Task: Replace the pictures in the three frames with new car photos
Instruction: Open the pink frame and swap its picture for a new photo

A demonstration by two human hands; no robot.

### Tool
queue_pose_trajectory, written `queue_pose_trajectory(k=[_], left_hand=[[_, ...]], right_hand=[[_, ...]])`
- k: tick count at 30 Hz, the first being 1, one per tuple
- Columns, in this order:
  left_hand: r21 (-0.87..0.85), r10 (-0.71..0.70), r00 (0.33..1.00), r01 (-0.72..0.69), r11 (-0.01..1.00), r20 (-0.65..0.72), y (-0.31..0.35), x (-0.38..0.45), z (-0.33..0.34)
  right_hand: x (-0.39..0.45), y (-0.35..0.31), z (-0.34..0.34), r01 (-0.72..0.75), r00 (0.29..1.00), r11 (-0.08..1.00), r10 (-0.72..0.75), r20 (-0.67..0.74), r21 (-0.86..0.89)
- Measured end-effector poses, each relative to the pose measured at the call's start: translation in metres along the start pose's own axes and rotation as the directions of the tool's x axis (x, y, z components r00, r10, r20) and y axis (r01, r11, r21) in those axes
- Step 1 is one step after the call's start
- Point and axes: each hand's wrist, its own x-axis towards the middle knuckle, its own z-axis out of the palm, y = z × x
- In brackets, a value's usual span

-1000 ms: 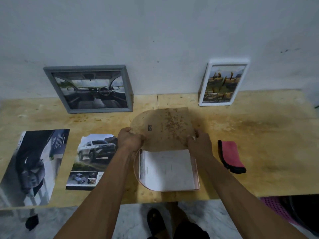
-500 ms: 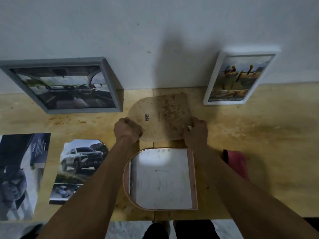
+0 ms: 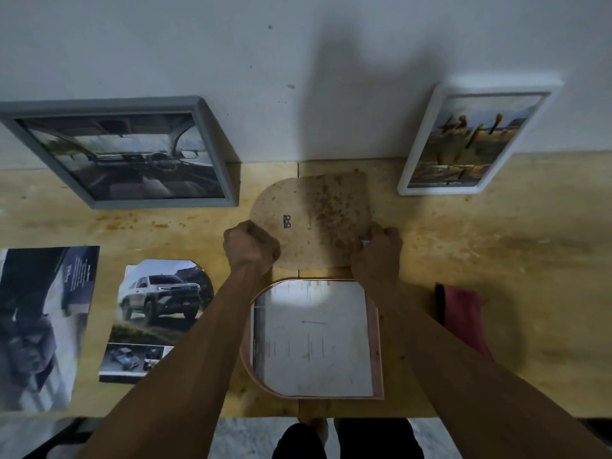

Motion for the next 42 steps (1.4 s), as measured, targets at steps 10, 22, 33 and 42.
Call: queue_pose_trajectory(k=[10,22,33,42], left_hand=[[0.058,0.159,0.987,-0.158,0.986,-0.014,-0.056,-0.054,-0.041],[0.349,0.288,0.957,-0.283,0.893,0.039,-0.142,-0.127,-0.053],[0.397,0.218,0.976,-0.191,0.898,-0.024,-0.141,-0.134,-0.041],[0.353,0.165,0.985,-0.136,0.925,-0.052,-0.144,-0.125,-0.036]], right_hand=[[-0.062,0.009,-0.014,0.024,0.999,0.998,-0.022,-0.041,0.049],[-0.17,0.053,0.001,-0.123,0.989,0.99,0.117,0.092,0.066],[-0.177,0.052,0.008,-0.169,0.984,0.983,0.164,0.069,0.069],[-0.171,0.047,0.003,-0.215,0.973,0.946,0.229,-0.028,0.243]])
